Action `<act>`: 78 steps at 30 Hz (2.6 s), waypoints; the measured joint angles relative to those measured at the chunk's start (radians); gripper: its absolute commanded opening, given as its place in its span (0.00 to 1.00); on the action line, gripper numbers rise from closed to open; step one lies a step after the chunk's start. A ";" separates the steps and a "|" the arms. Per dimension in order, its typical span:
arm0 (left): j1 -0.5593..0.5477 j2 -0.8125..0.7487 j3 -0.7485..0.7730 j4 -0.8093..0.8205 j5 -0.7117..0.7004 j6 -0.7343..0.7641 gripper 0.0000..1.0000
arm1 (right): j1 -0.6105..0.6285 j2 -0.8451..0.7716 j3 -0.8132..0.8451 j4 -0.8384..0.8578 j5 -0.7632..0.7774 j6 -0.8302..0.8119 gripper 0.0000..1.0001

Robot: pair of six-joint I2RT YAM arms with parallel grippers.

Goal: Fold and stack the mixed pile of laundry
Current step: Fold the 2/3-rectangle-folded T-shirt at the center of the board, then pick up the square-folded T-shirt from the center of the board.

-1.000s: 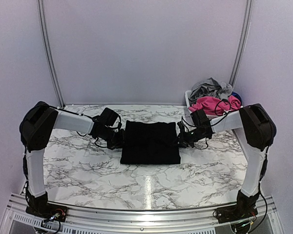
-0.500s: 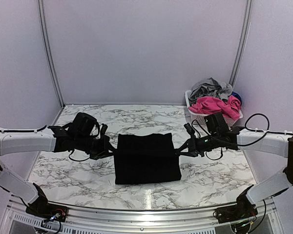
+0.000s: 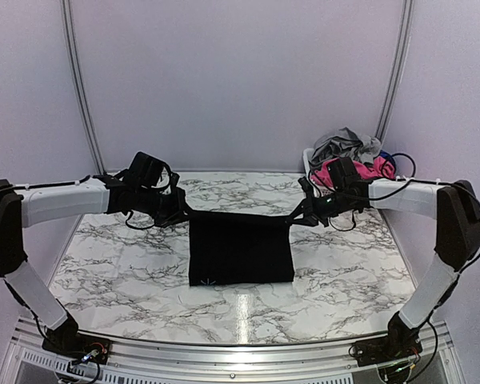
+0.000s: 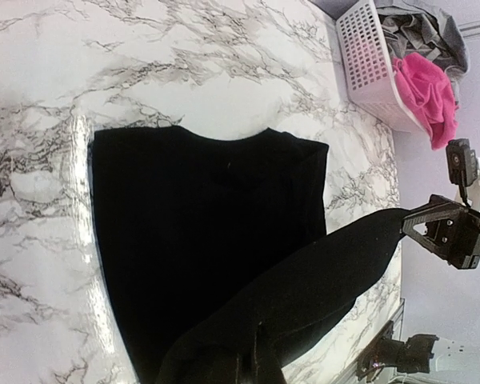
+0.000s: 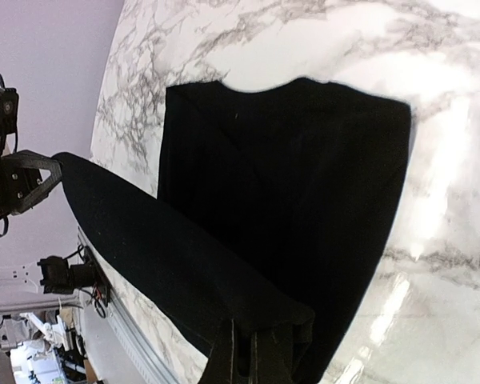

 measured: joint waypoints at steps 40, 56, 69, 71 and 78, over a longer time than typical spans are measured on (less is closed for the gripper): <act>0.192 0.243 0.130 0.040 -0.005 0.093 0.99 | -0.089 0.383 0.372 0.085 -0.073 0.001 0.57; 0.014 0.462 0.210 0.340 0.183 0.088 0.90 | 0.049 0.577 0.352 0.457 -0.303 0.125 0.44; 0.182 0.530 0.140 0.525 0.196 0.010 0.93 | -0.075 0.693 0.365 0.570 -0.312 0.196 0.48; 0.181 0.448 0.081 0.492 0.158 0.049 0.99 | -0.075 0.634 0.325 0.539 -0.296 0.192 0.51; -0.027 0.137 0.108 0.197 -0.169 0.384 0.99 | -0.076 0.207 0.146 0.354 -0.212 0.096 0.52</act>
